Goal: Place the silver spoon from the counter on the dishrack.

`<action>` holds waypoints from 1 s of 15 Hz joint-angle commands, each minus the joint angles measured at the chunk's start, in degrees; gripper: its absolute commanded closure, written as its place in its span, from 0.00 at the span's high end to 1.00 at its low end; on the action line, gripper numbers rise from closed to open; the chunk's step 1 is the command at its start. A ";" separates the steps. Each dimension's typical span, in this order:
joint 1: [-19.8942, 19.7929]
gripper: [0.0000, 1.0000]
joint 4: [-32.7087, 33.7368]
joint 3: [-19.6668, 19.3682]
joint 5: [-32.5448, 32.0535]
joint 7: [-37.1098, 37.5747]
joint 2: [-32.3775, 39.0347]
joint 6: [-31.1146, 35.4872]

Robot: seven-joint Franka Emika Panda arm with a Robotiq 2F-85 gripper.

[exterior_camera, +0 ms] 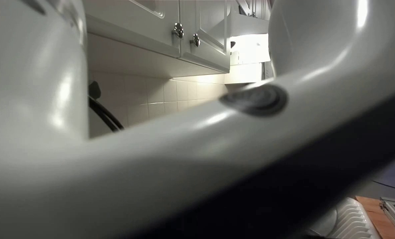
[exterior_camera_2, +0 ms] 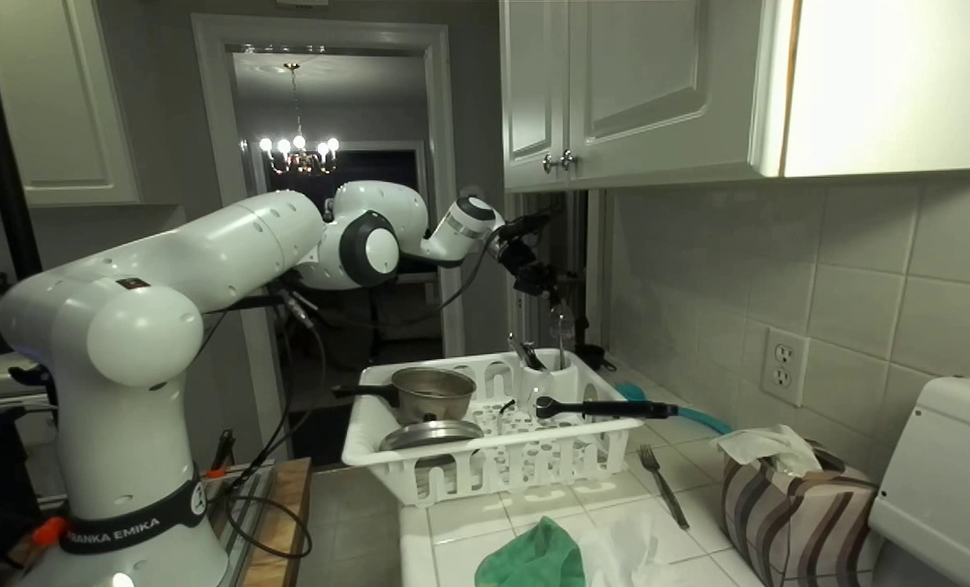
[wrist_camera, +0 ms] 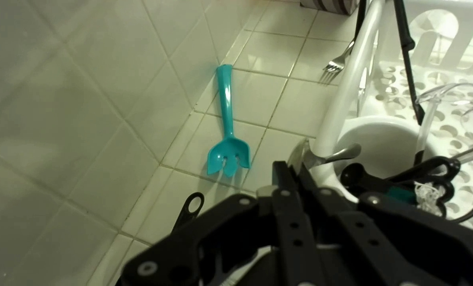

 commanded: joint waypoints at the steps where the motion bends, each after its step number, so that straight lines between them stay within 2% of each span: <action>1: -0.39 0.01 -0.54 1.31 3.68 3.12 -1.50 -0.64; 4: -0.42 0.01 -0.67 1.22 5.26 4.33 -1.64 -0.78; 5: -0.44 0.28 -0.73 1.18 5.39 4.47 -1.73 -0.90; 6: -0.44 0.31 -0.78 1.06 5.47 4.64 -1.80 -1.11; 8: -0.44 0.44 -0.78 0.85 5.95 4.94 -1.85 -1.34; 11: -0.57 0.66 -1.21 0.33 5.10 2.52 -1.84 -0.76; 15: -1.53 0.93 -0.67 -0.47 4.02 -6.62 -1.29 -2.88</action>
